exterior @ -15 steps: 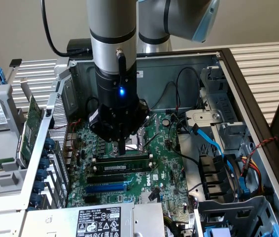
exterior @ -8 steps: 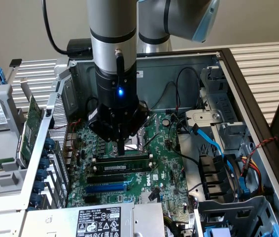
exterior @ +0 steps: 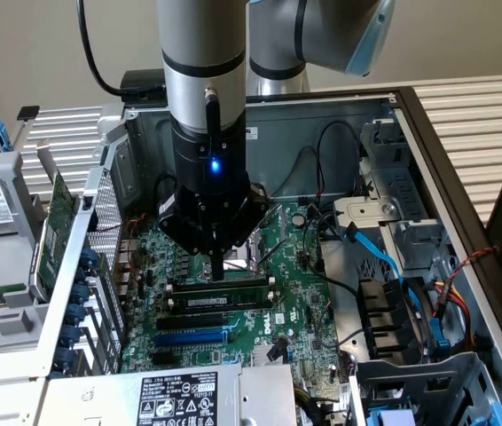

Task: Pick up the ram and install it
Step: 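Press down the ram until it locks into place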

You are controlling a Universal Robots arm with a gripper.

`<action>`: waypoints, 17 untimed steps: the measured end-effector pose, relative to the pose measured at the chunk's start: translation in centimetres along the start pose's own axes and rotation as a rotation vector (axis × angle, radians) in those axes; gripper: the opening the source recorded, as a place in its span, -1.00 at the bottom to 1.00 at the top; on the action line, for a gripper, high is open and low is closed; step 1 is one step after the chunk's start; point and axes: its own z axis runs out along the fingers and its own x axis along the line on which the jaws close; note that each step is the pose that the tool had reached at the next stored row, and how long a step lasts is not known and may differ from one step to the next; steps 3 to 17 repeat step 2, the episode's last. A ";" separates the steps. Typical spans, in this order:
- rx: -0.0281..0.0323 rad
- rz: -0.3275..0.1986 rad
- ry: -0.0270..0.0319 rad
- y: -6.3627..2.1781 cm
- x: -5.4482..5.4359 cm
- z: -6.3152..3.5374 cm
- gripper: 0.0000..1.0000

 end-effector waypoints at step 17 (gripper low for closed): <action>0.0000 0.000 0.0000 0.00 0.0 0.00 -0.77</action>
